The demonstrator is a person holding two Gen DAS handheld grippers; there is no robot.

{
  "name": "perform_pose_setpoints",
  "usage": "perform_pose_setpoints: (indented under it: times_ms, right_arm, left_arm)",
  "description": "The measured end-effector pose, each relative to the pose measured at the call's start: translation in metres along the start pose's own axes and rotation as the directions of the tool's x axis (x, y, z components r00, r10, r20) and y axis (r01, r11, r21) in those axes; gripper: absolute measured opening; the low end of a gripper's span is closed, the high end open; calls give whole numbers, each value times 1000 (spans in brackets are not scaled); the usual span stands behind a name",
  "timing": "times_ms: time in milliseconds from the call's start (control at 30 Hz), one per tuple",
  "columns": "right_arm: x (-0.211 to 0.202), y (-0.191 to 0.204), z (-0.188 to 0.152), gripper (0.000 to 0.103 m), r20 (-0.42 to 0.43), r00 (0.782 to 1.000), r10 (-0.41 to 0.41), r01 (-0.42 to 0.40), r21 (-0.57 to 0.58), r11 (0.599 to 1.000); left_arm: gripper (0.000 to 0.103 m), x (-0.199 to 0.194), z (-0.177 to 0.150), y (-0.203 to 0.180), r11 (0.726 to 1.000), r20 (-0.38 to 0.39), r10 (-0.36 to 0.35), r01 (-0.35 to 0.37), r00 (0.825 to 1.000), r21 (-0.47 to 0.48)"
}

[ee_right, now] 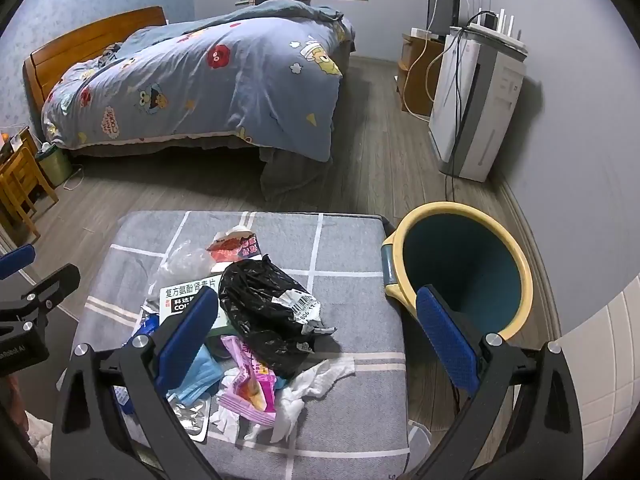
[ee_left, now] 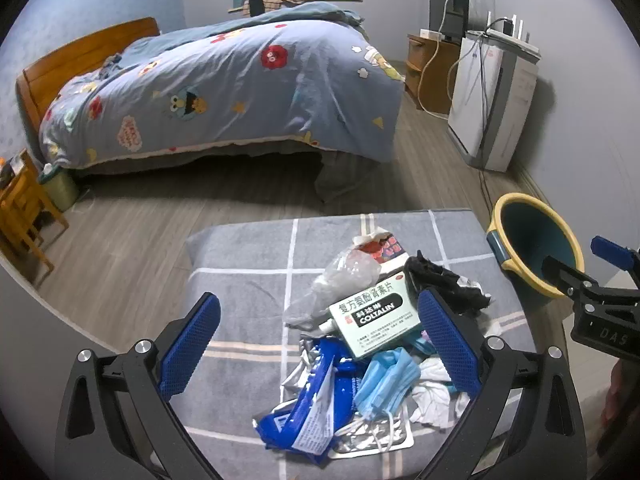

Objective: Collect trash

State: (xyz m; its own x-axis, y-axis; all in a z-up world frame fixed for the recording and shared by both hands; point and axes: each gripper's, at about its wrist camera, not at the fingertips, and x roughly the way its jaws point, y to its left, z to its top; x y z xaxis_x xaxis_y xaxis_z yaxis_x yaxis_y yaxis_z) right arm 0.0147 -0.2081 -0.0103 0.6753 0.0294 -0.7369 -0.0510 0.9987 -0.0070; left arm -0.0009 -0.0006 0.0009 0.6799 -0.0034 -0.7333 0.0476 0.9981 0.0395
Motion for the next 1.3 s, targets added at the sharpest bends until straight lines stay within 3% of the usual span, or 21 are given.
perform_pose_setpoints:
  times_ms: [1300]
  right_arm:
    - [4, -1, -2, 98, -25, 1000, -3, 3, 8, 1000]
  left_arm:
    - [98, -2, 5, 6, 1000, -9, -4, 4, 1000, -15]
